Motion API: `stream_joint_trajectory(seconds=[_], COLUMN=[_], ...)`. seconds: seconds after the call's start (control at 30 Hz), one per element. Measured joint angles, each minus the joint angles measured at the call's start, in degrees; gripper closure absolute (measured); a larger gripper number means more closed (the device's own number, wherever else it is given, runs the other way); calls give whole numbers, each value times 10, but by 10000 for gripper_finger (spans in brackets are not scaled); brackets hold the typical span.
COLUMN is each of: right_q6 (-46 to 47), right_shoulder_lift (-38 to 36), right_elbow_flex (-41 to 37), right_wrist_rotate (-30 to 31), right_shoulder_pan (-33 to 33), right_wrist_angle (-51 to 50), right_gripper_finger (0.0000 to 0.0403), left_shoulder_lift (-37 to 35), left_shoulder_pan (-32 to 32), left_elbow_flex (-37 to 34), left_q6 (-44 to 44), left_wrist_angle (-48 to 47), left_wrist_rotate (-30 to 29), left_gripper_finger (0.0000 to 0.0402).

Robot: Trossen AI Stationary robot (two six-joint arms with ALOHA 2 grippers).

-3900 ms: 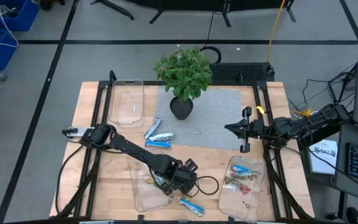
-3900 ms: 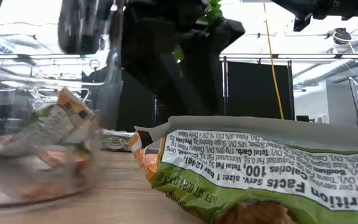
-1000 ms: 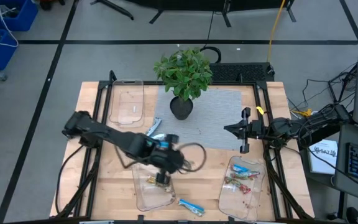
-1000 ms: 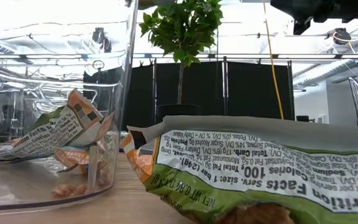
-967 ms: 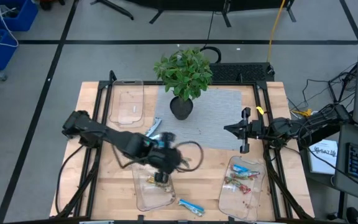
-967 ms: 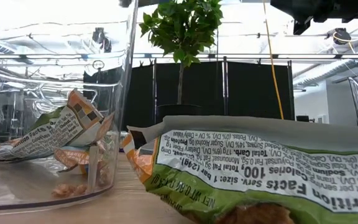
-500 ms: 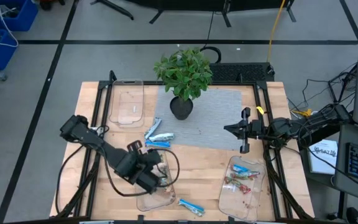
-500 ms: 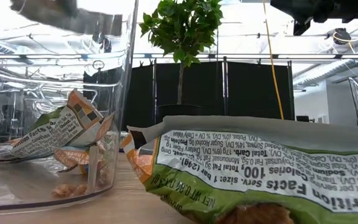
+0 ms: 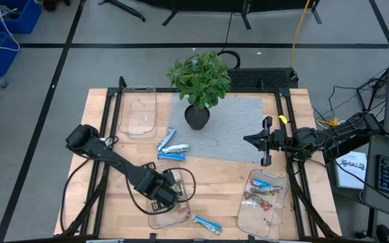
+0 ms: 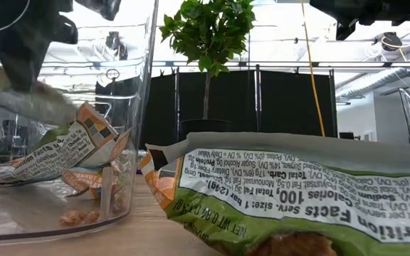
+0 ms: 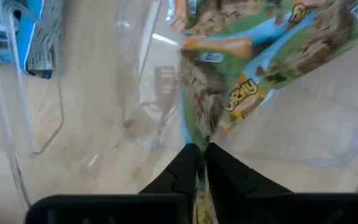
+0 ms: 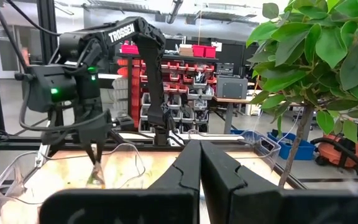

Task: Pick and place Granola Bars by type
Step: Put the yellow granola bar into the bottom left transparent bin

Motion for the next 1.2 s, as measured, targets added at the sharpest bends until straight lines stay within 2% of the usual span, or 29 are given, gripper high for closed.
stream_joint_trajectory(seconds=[0.2,0.33,0.43,0.67,0.83,0.93,1.07,1.2], right_q6=[0,0,0,1,0,0,0,0], right_shoulder_lift=[0,0,0,0,0,0,0,0], right_elbow_flex=[0,0,0,0,0,0,0,0], right_wrist_rotate=[0,0,1,1,1,1,1,1], right_shoulder_pan=[0,0,0,0,0,0,0,0], right_wrist_angle=[0,0,0,0,0,-3,-5,-5], right_gripper_finger=[403,403,403,403,403,403,403,403], left_shoulder_lift=[-2,-5,-5,-5,49,93,150,207], left_shoulder_pan=[8,14,23,49,61,57,52,54], left_elbow_flex=[0,13,50,143,189,231,304,375], left_q6=[41,129,193,313,429,491,521,521], left_wrist_angle=[2,1,10,142,108,106,102,103], left_wrist_rotate=[0,-1,-9,-20,48,55,55,115], left_gripper_finger=[320,303,294,289,288,288,288,288])
